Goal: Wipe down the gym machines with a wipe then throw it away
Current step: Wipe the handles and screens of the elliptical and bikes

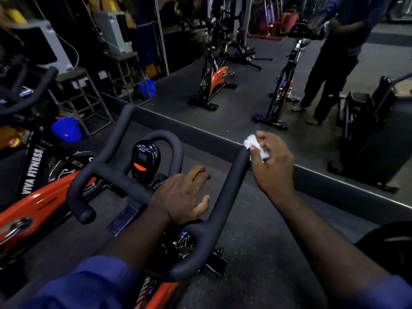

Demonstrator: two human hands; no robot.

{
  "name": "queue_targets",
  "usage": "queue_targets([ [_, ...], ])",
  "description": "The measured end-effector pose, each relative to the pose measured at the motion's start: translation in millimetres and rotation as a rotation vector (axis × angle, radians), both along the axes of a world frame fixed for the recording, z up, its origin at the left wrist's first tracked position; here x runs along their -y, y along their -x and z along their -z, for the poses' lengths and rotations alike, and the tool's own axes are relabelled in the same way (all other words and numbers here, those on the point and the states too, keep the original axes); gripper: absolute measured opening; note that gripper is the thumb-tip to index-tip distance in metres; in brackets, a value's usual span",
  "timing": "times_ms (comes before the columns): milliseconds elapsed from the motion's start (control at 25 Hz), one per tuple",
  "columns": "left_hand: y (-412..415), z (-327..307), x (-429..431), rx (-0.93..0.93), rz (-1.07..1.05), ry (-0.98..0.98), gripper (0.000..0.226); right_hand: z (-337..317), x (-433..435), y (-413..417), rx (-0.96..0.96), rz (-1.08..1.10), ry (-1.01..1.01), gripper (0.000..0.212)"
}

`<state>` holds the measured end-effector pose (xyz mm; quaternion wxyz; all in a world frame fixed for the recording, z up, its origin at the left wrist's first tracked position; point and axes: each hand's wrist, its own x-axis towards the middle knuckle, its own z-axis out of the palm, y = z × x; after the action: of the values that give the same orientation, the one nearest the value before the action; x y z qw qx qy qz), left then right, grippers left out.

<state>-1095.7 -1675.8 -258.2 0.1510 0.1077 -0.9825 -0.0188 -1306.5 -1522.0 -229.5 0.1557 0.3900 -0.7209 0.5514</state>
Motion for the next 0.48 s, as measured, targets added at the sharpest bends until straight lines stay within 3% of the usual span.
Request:
queue_targets([
  [160,0.4,-1.8,-1.1,0.012,-0.015,-0.011,0.053,-10.8,16.4,-1.3,-0.299,-0.290,-0.265,0.012],
  [320,0.5,-2.2,-2.0,0.033,-0.029,-0.010,0.051,-25.6,29.7,7.1,-0.150,-0.338,-0.464,0.024],
  [400,-0.6,-2.5,-2.1,0.043,-0.036,-0.005,0.049,-32.1,40.8,0.0,0.240,-0.297,-0.352,0.025],
  [480,-1.3,-2.6,-1.9,0.057,-0.036,-0.008,0.048,-31.6,50.2,-12.3,0.981,-0.273,0.045,0.020],
])
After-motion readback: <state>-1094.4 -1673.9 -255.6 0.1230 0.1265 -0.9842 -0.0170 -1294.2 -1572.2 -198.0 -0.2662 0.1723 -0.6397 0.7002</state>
